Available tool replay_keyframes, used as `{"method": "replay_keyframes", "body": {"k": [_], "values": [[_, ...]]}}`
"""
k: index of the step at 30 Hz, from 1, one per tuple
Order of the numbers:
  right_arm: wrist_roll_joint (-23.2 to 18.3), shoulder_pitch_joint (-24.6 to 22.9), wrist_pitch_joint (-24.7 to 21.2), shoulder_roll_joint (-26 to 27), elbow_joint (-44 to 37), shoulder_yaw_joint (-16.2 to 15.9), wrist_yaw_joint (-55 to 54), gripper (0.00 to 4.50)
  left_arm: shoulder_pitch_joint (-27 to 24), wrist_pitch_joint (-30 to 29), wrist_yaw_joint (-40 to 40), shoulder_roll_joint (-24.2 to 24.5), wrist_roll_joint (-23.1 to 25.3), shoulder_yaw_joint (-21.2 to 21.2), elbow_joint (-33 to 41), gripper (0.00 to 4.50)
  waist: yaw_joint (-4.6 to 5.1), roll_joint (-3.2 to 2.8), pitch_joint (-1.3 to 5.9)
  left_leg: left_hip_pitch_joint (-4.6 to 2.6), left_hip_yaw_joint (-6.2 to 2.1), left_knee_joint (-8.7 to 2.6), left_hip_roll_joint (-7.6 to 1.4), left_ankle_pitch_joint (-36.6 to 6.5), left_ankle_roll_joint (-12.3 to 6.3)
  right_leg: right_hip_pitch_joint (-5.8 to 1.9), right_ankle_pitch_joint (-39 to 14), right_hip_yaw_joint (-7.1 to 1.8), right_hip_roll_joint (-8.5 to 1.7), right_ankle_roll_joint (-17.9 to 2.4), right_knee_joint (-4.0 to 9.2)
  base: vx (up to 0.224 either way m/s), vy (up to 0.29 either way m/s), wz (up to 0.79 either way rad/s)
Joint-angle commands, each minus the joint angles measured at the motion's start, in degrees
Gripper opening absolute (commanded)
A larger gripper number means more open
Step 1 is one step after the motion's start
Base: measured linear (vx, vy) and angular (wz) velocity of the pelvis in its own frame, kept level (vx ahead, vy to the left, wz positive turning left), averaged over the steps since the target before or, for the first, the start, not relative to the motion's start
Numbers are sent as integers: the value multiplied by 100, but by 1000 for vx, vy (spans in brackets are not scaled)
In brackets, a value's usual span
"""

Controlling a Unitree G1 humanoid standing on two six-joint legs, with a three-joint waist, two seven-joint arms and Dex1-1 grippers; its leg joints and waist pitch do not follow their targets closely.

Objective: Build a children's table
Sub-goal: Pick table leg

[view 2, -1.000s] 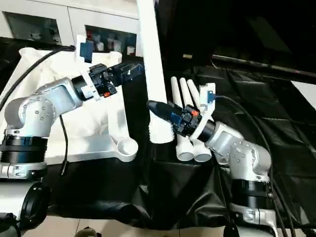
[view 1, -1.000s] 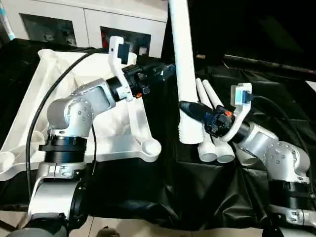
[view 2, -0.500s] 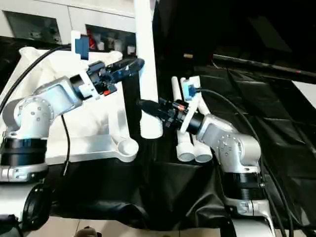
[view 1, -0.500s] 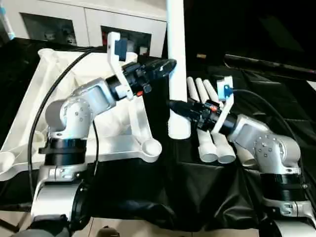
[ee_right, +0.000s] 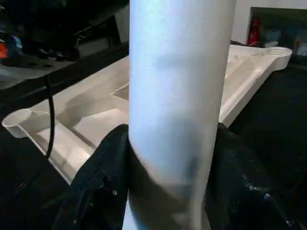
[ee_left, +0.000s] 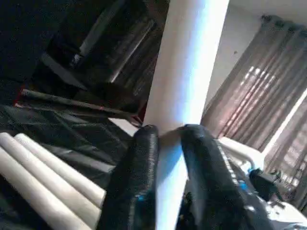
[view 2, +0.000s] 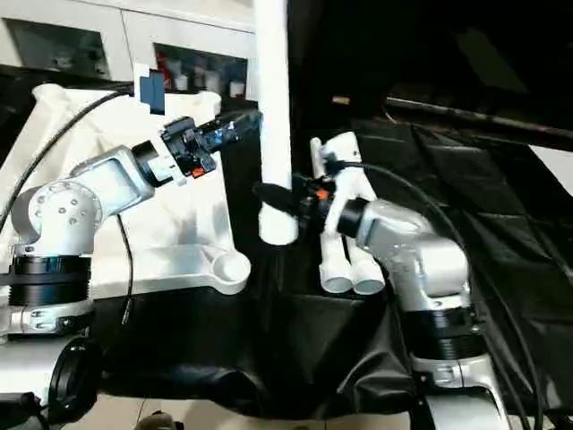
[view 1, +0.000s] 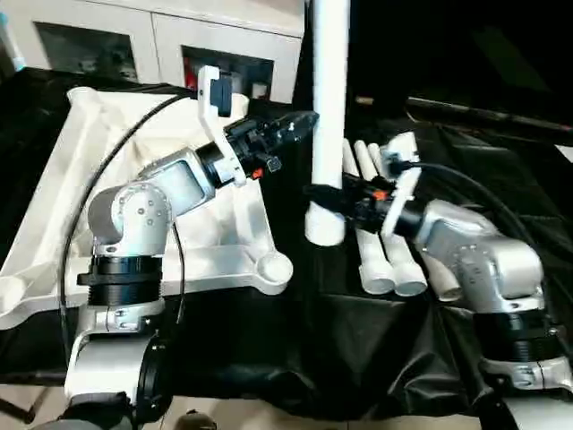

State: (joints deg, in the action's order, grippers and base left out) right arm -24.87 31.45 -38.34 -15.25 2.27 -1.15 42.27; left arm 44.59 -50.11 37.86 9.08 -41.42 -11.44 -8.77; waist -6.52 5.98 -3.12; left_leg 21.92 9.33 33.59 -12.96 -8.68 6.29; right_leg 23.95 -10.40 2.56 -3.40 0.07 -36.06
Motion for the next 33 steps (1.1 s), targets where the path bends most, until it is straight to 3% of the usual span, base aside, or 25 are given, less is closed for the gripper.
{"method": "replay_keyframes", "body": {"k": [1, 7, 11, 16, 17, 21, 27, 31, 33], "values": [[57, 134, 94, 1, -105, -217, 43, 189, 162, -21, -52, -127, -90, 162, 69, 139, -10, -71, 382, -88, 73, -360, 36, -1170, 294, -327, -1194, -172, -303, -704, 451, 0, 0, 0], [199, 169, 172, 47, -59, -256, -49, 189, 37, 335, 217, -106, 165, 442, 295, 180, -5, -79, 374, -92, 67, -372, 26, -1222, 271, -323, -1267, -174, -306, -647, 467, 0, 0, 0], [202, 249, 112, 75, -52, -279, -130, 189, -129, 1076, 343, 125, 978, 1105, 314, 180, -10, -81, 373, -94, 48, -392, 9, -1228, 269, -326, -1341, -175, -316, -549, 491, 0, 0, 0], [206, 258, 99, 63, -57, -284, -136, 188, -89, 749, 373, 108, 742, 991, 254, 218, 10, -88, 379, -99, 70, -369, 22, -1197, 332, -319, -1185, -178, -303, -647, 437, 0, 0, 0], [207, 258, 97, 53, -57, -288, -127, 188, -99, 849, 390, 134, 819, 1034, 258, 245, 11, -89, 382, -97, 72, -365, 25, -1188, 325, -321, -1145, -179, -301, -668, 436, 0, 0, 0], [253, 259, 98, 14, -81, -349, -90, 188, -169, 1384, 392, 191, 1211, 1246, 162, 261, 9, -82, 381, -96, 68, -373, 21, -1170, 294, -327, -1127, -181, -303, -634, 447, 0, 0, 0], [336, 244, 152, -34, -127, -484, -52, 188, -1, 1183, -98, -21, 1092, 869, -166, 261, 5, -79, 385, -90, 72, -361, 24, -1180, 318, -337, -1096, -184, -310, -698, 430, 0, 0, 0], [343, 252, 171, -23, -116, -486, -91, 188, 124, 1175, -308, -56, 1072, 687, -428, 227, -3, -74, 386, -93, 73, -356, 36, -1172, 304, -329, -1198, -183, -308, -654, 453, 0, 0, 0], [347, 276, 188, -23, -86, -474, -134, 188, 265, 1142, -503, -126, 911, 385, -636, 216, -2, -68, 389, -96, 72, -353, 38, -1160, 305, -330, -1170, -180, -304, -658, 443, 0, 0, 0]]}}
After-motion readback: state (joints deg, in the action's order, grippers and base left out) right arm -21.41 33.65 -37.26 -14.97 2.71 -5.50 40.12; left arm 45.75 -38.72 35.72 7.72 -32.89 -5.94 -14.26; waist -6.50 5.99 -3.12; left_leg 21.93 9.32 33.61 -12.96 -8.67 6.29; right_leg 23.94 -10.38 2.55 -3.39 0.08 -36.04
